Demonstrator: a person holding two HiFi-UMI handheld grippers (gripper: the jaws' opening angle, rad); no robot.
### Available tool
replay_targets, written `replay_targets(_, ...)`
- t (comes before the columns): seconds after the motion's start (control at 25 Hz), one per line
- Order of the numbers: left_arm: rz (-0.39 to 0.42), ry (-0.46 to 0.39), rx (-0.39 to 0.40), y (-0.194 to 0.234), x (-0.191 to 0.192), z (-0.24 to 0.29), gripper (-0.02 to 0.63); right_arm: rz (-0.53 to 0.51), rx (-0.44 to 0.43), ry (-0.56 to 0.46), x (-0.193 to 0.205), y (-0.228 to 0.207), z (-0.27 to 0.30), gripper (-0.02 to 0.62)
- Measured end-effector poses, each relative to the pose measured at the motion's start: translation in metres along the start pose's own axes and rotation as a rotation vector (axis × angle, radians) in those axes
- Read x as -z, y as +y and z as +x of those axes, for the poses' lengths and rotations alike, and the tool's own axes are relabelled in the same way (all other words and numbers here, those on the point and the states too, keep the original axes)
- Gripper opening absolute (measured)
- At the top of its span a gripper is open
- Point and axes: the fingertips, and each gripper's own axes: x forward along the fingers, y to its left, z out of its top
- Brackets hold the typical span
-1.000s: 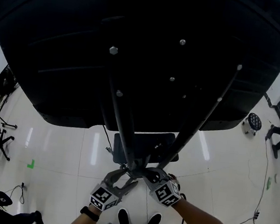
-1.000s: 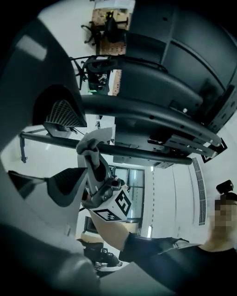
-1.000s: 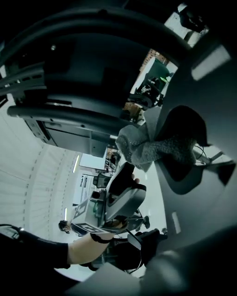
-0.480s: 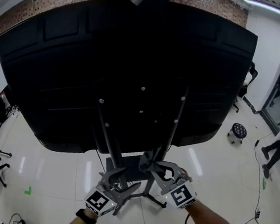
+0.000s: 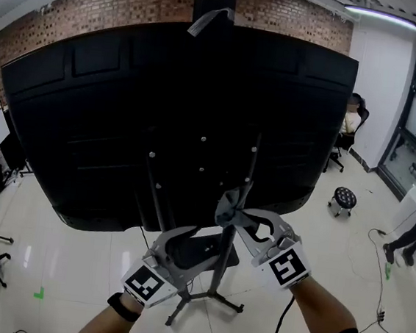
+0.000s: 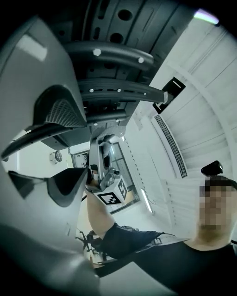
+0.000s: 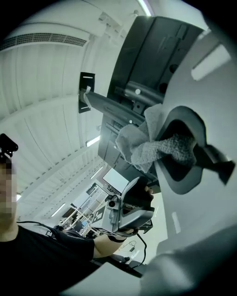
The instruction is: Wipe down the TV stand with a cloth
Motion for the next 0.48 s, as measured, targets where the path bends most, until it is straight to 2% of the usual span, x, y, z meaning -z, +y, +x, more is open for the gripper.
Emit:
replay_targets(0.12, 0.007, -0.019, -0.005, -0.001, -0.026, 0.016, 0.299, -0.024, -0.012, -0.031, -0.018, -0.023, -0.005, 0.033)
replay_targets(0.32, 0.000, -0.059, -0.062, -0.001, -0.060, 0.054, 0.299, -0.052, -0.053, -0.076, -0.032, -0.066, -0.009, 0.034)
replay_targets(0.48, 0.050, -0.059, -0.121, 0.001, -0.076, 0.081, 0.298, -0.105, -0.072, -0.114, -0.044, -0.104, -0.006, 0.034)
